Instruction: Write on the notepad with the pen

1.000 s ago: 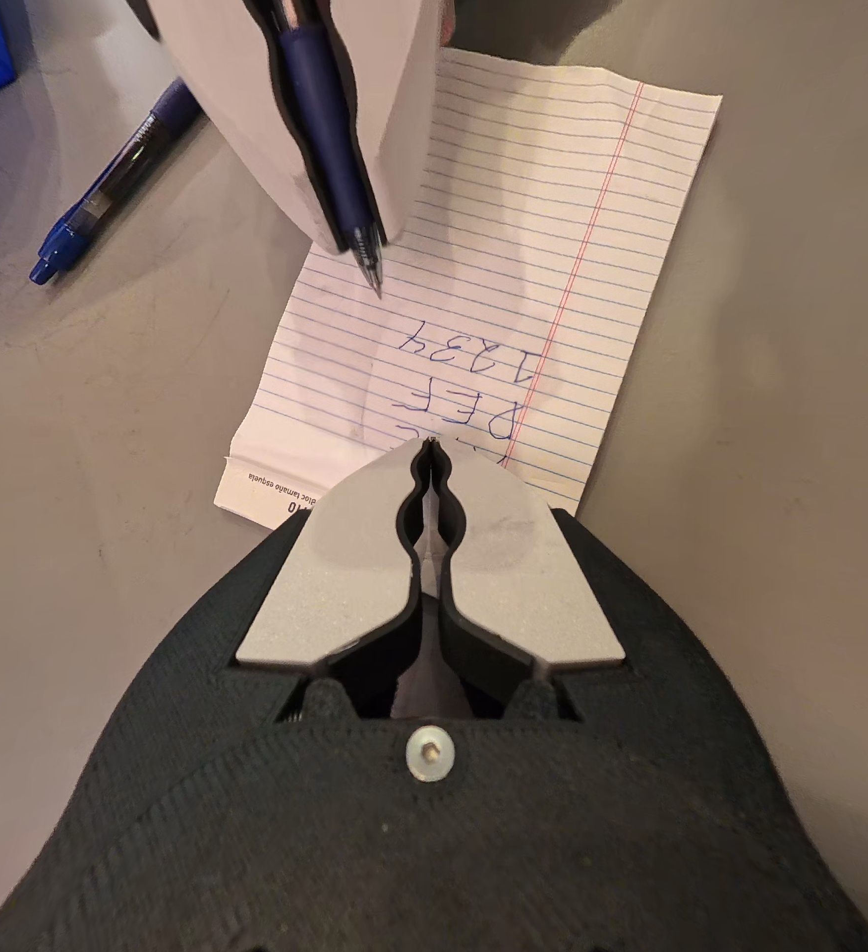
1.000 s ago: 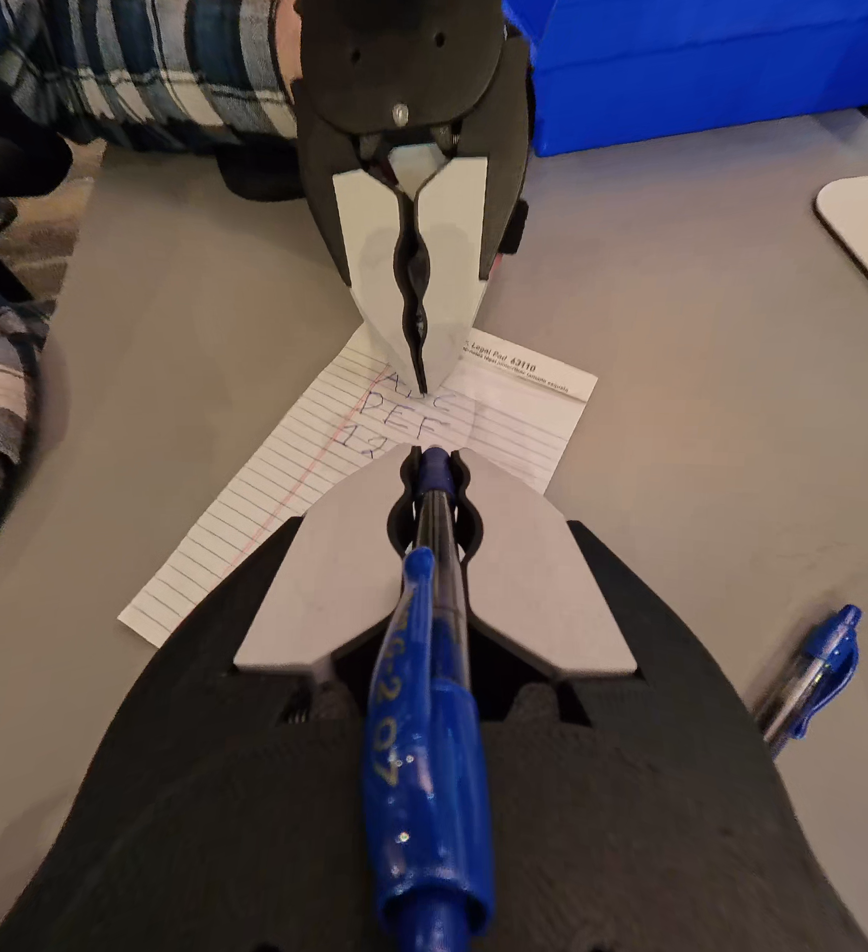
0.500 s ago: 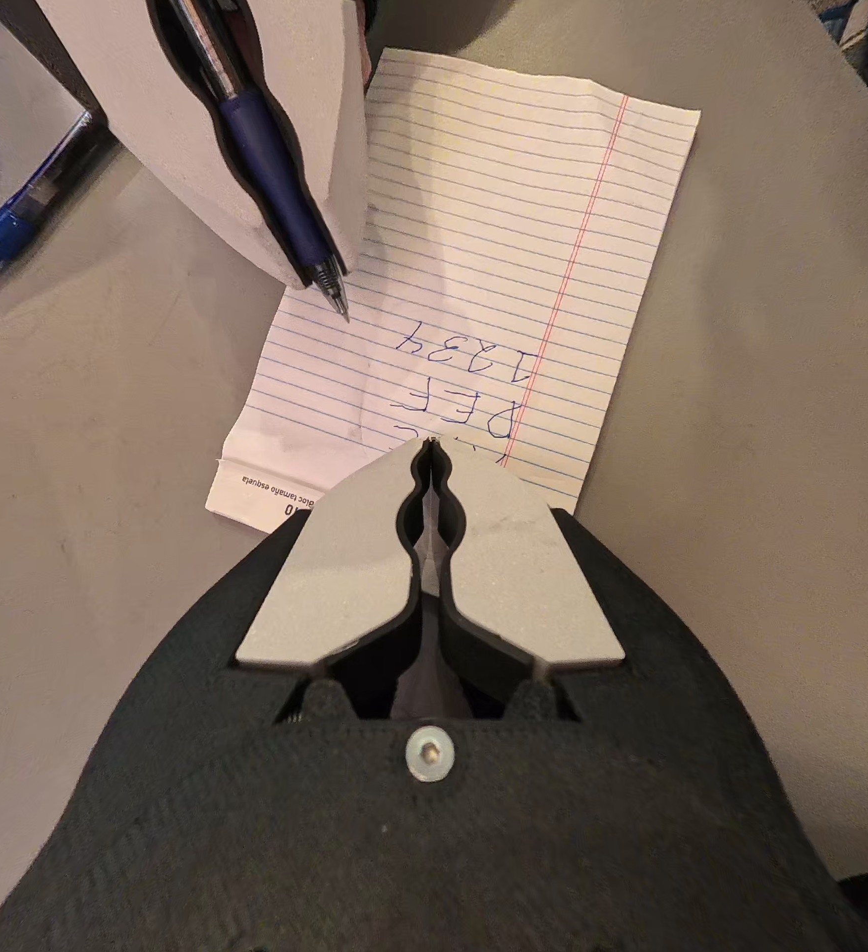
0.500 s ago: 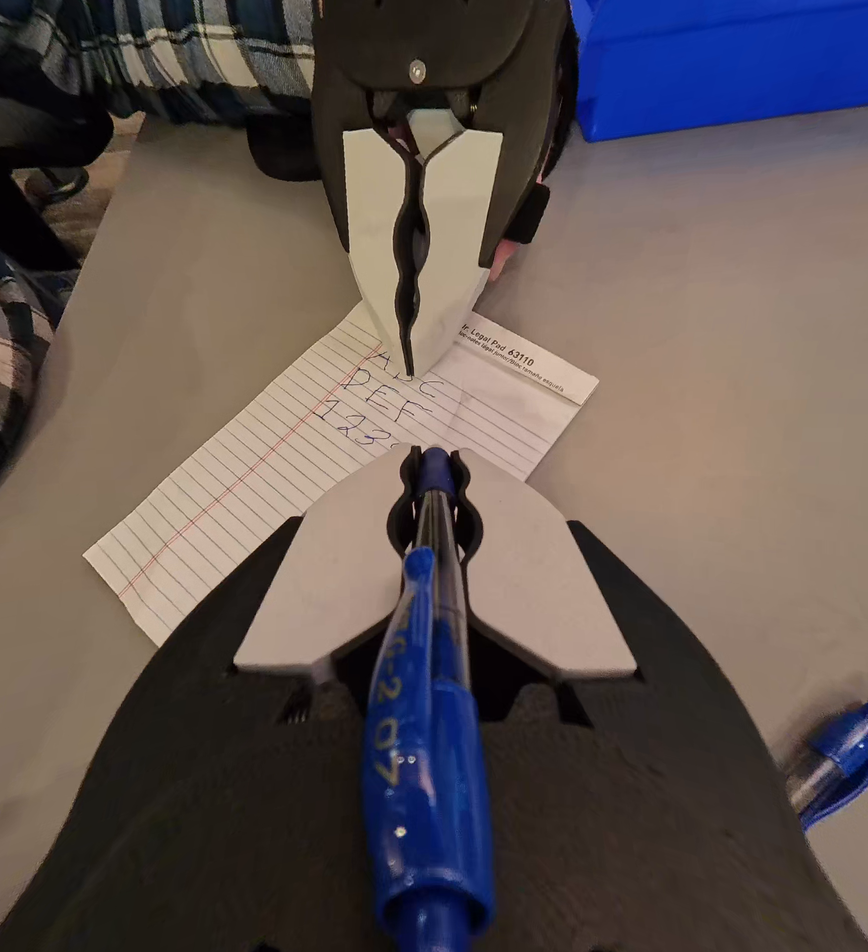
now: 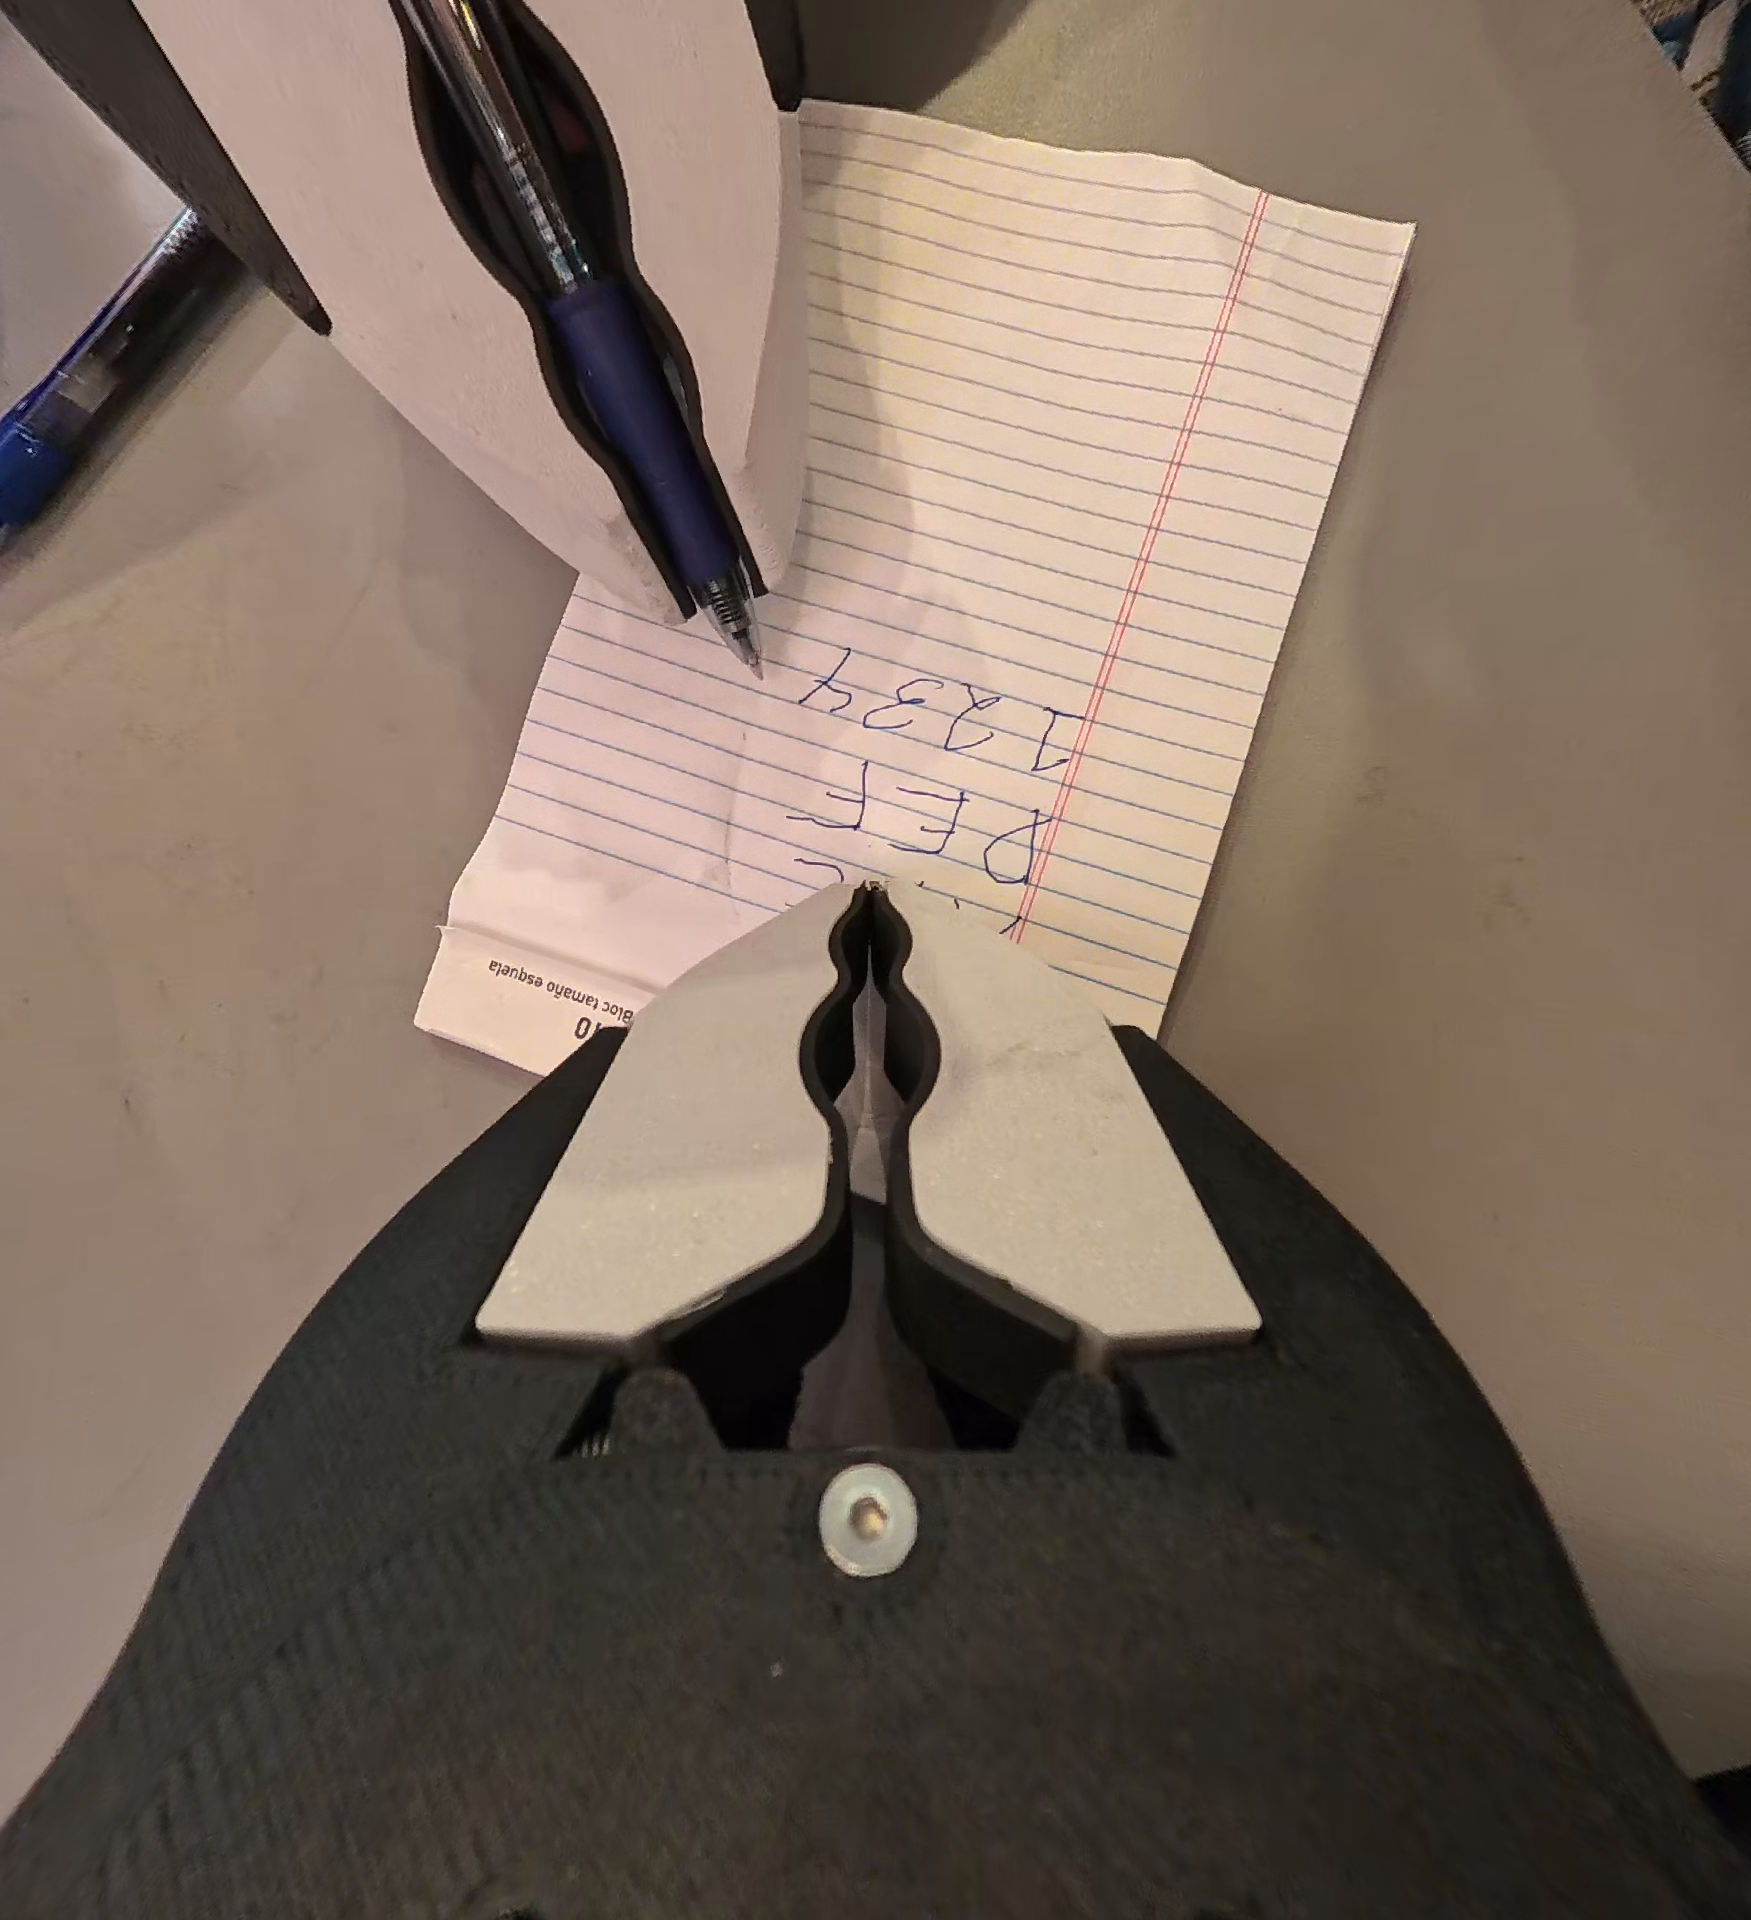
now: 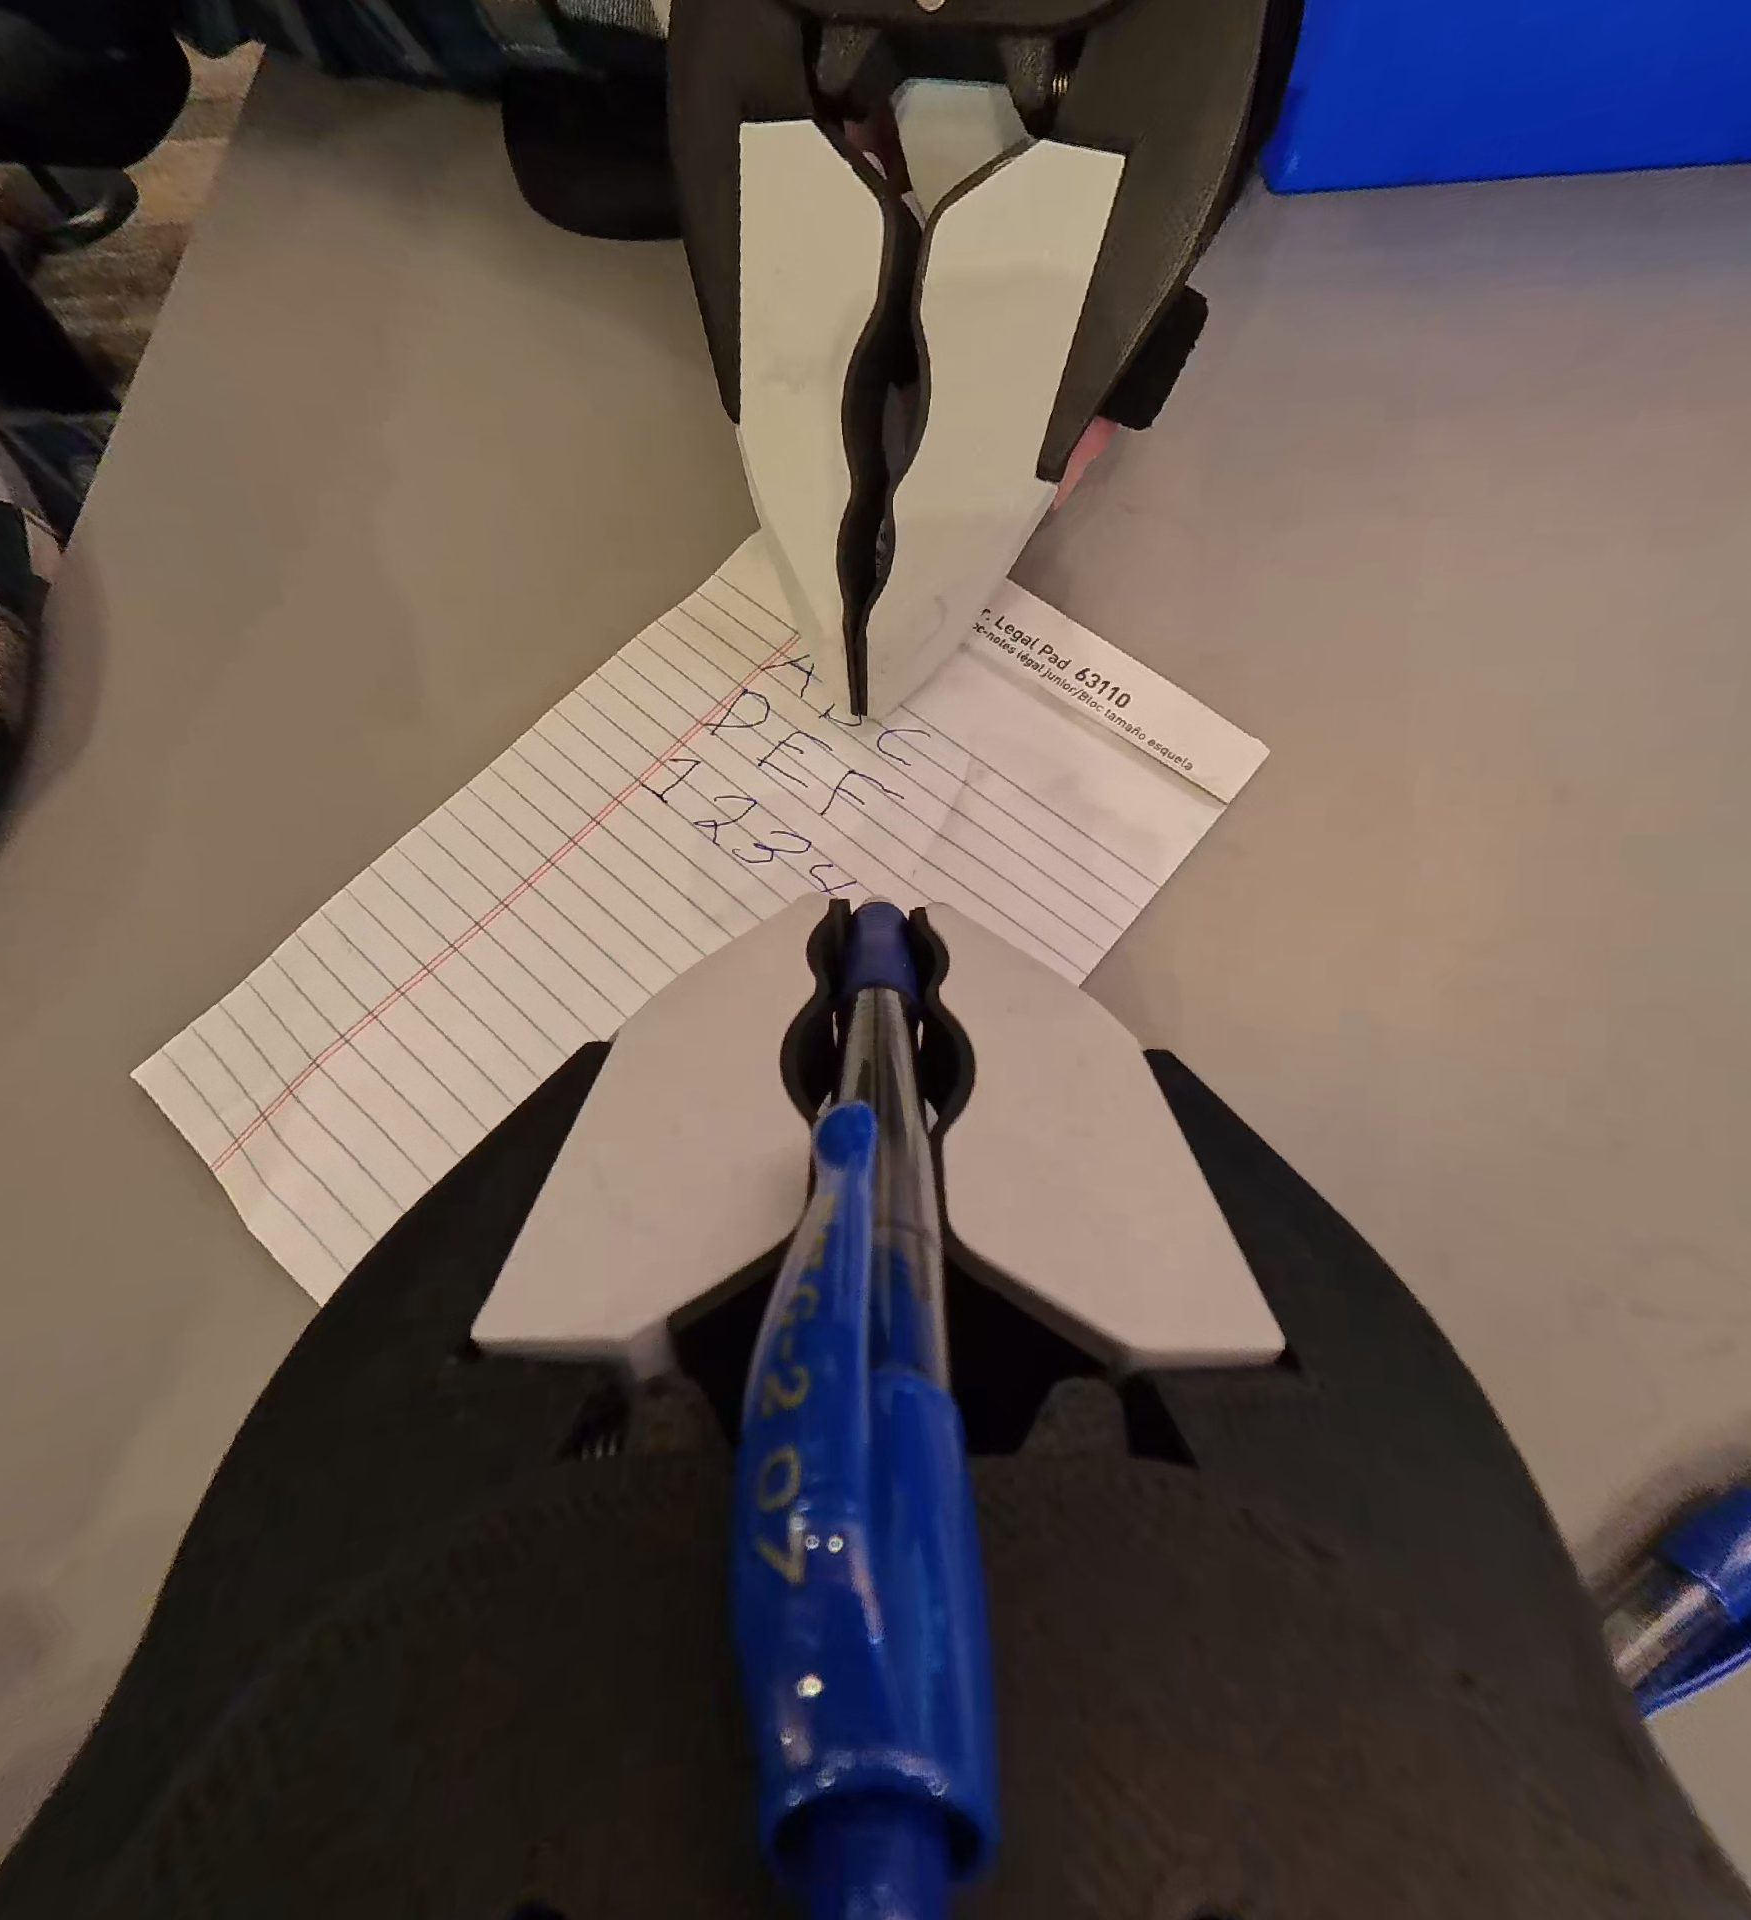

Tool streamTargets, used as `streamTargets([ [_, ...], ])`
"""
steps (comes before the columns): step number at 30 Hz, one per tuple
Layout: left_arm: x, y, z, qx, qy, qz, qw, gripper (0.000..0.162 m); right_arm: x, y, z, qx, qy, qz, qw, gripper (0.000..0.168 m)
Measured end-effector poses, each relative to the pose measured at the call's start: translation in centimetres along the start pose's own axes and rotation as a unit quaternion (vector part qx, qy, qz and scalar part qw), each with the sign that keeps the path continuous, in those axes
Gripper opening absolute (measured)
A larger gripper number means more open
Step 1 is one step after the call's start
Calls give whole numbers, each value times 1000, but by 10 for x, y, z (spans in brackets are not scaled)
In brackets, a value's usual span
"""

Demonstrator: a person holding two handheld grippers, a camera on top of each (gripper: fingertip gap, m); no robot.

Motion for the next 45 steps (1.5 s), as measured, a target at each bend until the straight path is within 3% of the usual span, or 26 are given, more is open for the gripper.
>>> streamTargets([
  [20,1,-1,0,0,0,0,1000,0,-1,6,10,-20,-19,14,1000,11],
  [38,0,-2,0,0,-1,0,1000,0,-3,6,-5,5,14,13,1000,11],
  [45,0,-2,1,1,0,-1,1000,0,-25,-5,-9,26,21,-51,998,11],
])
Point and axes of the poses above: each gripper's, where its closed fingertips meet, x out along the fingers, y out of its underside, z = x × y across the jaws, the point moved 1 cm from there along -x, back along the fingers, and after that the axes turned 6 degrees about z, right-handed, at the moved point
